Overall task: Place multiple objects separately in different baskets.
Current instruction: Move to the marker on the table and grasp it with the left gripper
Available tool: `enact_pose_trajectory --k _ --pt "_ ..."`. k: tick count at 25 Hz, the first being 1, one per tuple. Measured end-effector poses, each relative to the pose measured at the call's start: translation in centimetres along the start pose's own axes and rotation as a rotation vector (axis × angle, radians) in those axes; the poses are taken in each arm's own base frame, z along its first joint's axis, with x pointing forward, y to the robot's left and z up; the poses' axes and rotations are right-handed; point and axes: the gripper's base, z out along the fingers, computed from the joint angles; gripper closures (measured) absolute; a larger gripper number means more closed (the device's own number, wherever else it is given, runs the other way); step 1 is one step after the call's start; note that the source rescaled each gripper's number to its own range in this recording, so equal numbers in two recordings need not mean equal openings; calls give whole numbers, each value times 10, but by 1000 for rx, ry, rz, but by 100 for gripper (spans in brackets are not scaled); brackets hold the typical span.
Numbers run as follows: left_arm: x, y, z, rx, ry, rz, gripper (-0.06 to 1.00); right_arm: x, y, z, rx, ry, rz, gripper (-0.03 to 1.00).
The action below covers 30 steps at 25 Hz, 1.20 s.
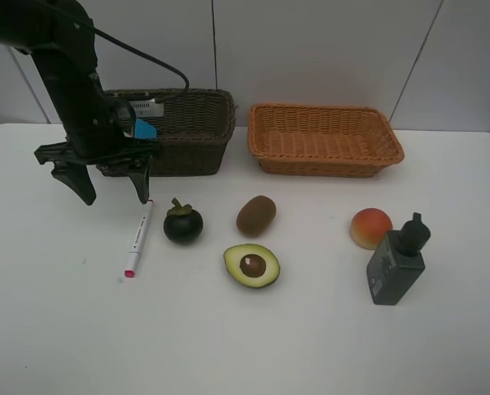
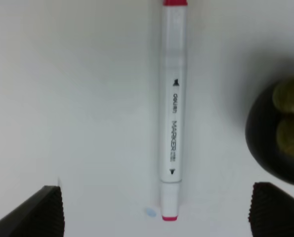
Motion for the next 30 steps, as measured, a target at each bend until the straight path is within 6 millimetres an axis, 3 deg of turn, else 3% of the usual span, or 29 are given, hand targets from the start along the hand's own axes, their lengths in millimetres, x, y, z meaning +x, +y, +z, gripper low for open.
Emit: enact_pose_trajectory --k 7,16,22,25,28,30 --pt "-15 0 48 0 -29 -24 3 0 0 0 0 0 0 -3" --pt "-24 0 72 8 -74 -43 3 0 0 0 0 0 0 -3" --pt "-25 -1 75 10 -73 -49 5 0 0 0 0 0 0 -3" --pt "-24 0 75 10 -70 -53 29 0 0 0 0 0 0 -3" --pt "-24 0 75 8 -64 -52 75 0 0 0 0 0 0 -3" --pt "-24 0 75 7 -60 -45 94 0 0 0 0 0 0 -3"
